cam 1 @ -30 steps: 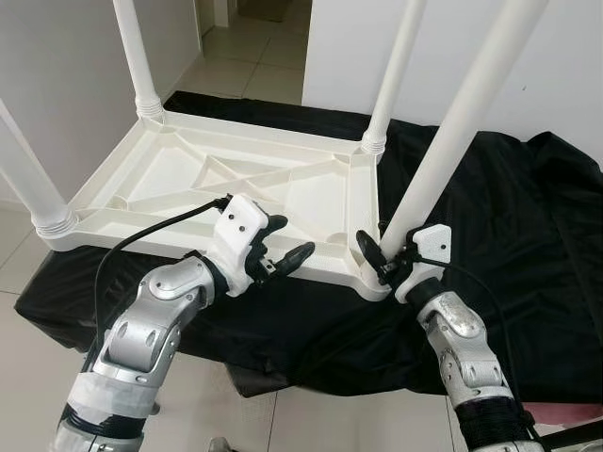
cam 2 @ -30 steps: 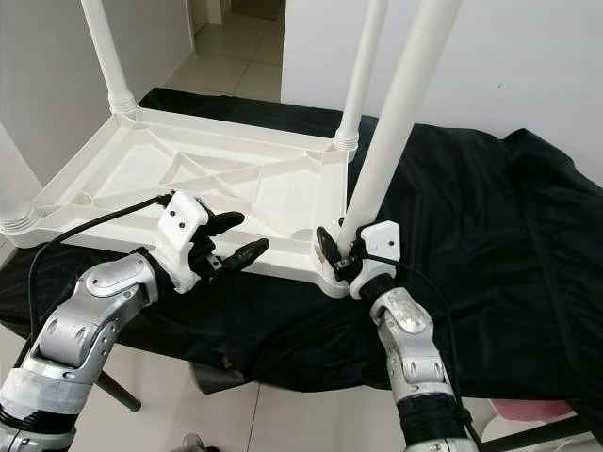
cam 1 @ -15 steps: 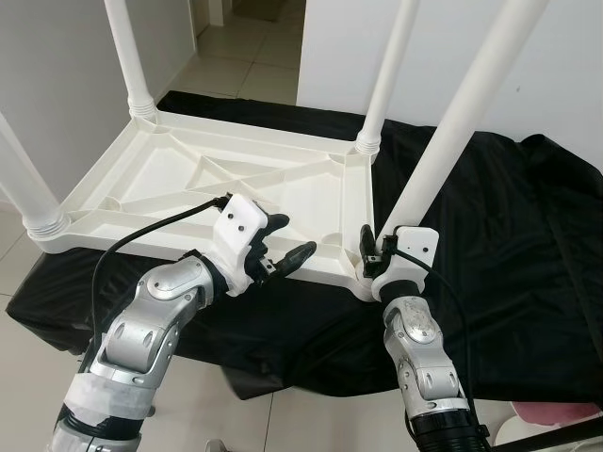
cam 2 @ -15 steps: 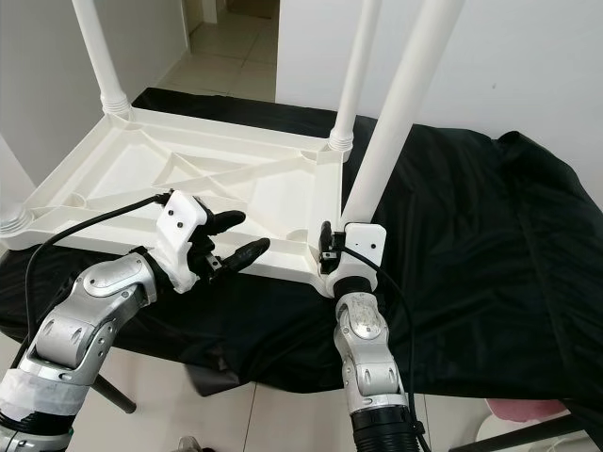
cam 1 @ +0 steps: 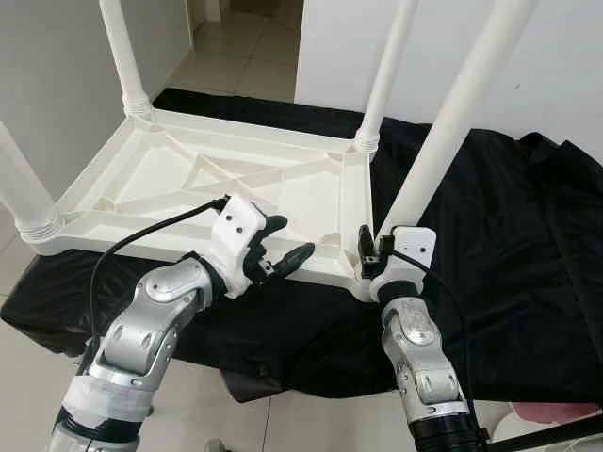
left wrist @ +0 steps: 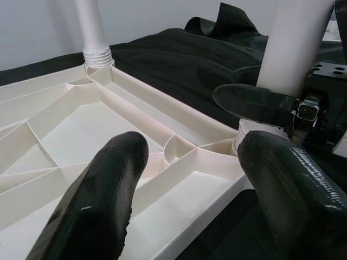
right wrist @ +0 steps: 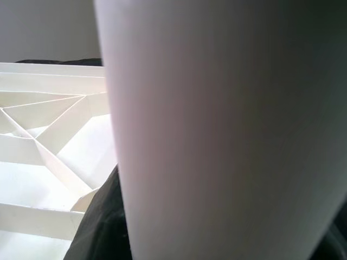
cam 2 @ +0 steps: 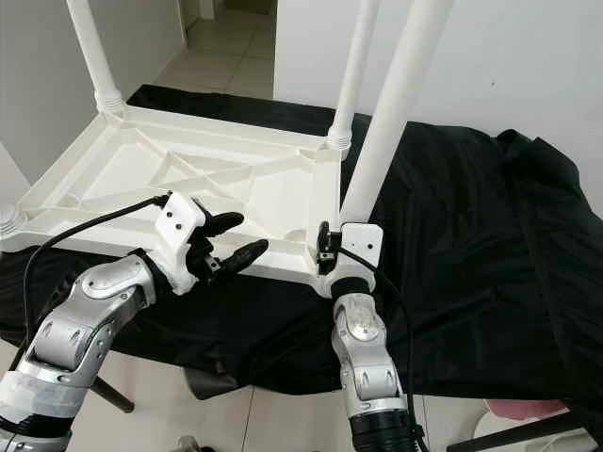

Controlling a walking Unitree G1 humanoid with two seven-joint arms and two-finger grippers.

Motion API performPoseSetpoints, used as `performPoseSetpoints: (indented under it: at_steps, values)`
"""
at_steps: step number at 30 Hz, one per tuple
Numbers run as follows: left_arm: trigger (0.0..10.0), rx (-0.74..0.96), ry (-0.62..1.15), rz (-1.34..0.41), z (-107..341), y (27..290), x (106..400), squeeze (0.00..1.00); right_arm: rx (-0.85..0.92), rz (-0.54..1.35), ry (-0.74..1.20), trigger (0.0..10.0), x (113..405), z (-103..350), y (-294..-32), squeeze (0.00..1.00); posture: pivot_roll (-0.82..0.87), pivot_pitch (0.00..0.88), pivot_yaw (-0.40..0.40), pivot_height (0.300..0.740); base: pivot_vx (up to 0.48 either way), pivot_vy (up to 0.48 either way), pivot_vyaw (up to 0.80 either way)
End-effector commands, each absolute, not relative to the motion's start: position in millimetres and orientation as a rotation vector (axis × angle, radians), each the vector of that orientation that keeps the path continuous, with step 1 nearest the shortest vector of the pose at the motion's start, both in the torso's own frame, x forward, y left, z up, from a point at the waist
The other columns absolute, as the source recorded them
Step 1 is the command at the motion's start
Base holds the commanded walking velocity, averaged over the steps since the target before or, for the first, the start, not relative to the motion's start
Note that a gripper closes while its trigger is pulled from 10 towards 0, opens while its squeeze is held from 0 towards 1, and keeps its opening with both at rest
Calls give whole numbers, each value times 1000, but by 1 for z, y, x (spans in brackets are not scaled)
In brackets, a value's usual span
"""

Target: Building children table

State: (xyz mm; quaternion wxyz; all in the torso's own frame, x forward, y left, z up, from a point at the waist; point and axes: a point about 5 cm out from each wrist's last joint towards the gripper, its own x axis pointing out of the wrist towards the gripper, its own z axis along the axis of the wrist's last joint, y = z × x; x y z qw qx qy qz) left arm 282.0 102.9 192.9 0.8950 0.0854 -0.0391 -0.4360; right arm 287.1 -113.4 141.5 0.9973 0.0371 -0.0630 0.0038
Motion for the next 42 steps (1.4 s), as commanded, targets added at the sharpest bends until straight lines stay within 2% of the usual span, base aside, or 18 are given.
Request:
performPoseSetpoints:
  at_steps: [1, 14, 15, 21, 31, 32, 42]
  values:
    - [10000, 188, -98, -913, 195, 103, 281, 0, 84, 17, 3, 10000, 280, 114, -112, 0, 34, 80, -66, 740, 0, 0, 0]
    - [10000, 184, -103, -904, 195, 102, 282, 0, 88, 28, -8, 10000, 281, 117, -115, 0, 33, 83, -68, 740, 0, 0, 0]
    - [10000, 184, -103, -904, 195, 102, 282, 0, 90, 35, -22, 10000, 282, 119, -115, 1000, 34, 82, -68, 740, 0, 0, 0]
    - [10000, 181, -107, -905, 196, 101, 282, 0, 111, 96, -120, 10000, 284, 133, -123, 1000, 30, 79, -68, 740, 0, 0, 0]
    - [10000, 180, -113, -909, 196, 99, 283, 0, 78, 158, -177, 10000, 289, 143, -136, 1000, 27, 77, -70, 740, 0, 0, 0]
    - [10000, 179, -114, -909, 196, 99, 283, 0, 78, 188, -184, 10000, 290, 145, -138, 0, 26, 77, -70, 740, 0, 0, 0]
    - [10000, 185, -90, -1036, 189, 80, 265, 0, 47, 398, -212, 10000, 292, 153, -152, 0, 32, 72, -67, 740, 0, 0, 0]
